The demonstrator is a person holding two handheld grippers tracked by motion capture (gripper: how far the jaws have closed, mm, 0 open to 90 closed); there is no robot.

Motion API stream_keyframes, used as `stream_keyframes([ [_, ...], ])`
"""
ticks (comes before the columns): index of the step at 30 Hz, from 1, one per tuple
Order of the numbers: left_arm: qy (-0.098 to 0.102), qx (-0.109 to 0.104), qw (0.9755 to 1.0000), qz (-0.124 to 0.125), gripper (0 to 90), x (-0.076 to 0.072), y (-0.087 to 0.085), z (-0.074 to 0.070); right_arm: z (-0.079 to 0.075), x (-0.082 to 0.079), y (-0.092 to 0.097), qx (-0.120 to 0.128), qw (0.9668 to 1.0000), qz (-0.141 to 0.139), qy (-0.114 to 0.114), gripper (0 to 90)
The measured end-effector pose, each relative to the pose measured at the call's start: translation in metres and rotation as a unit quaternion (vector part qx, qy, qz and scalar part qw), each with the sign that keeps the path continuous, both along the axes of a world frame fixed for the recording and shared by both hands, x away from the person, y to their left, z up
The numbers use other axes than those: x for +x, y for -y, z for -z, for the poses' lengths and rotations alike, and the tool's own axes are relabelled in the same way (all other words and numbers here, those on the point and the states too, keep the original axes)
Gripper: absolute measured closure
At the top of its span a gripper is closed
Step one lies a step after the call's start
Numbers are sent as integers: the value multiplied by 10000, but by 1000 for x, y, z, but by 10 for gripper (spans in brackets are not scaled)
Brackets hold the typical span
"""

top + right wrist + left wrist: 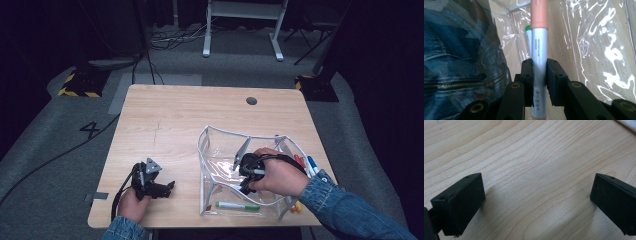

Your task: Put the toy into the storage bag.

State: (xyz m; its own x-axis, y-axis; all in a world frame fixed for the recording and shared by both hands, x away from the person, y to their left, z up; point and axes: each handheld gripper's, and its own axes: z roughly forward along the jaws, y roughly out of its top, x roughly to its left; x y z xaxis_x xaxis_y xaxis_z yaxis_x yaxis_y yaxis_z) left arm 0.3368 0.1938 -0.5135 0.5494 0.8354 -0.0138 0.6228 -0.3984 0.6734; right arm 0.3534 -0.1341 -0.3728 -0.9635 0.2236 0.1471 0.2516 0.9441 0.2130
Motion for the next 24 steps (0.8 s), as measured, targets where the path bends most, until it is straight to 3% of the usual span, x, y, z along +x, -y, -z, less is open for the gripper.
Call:
stream_keyframes([
  [14,1,-10,10000,3,0,0,0,0,25,2,-7,-564,9981,-235,-103,769],
  [18,0,0,10000,-1,0,0,0,0,26,4,-7,-386,9988,-289,-108,636],
  [21,4,-8,10000,3,0,0,0,0,22,4,-4,-152,9998,-64,-108,575],
  [24,-1,1,10000,-1,0,0,0,0,11,7,0,49,9999,94,118,553],
])
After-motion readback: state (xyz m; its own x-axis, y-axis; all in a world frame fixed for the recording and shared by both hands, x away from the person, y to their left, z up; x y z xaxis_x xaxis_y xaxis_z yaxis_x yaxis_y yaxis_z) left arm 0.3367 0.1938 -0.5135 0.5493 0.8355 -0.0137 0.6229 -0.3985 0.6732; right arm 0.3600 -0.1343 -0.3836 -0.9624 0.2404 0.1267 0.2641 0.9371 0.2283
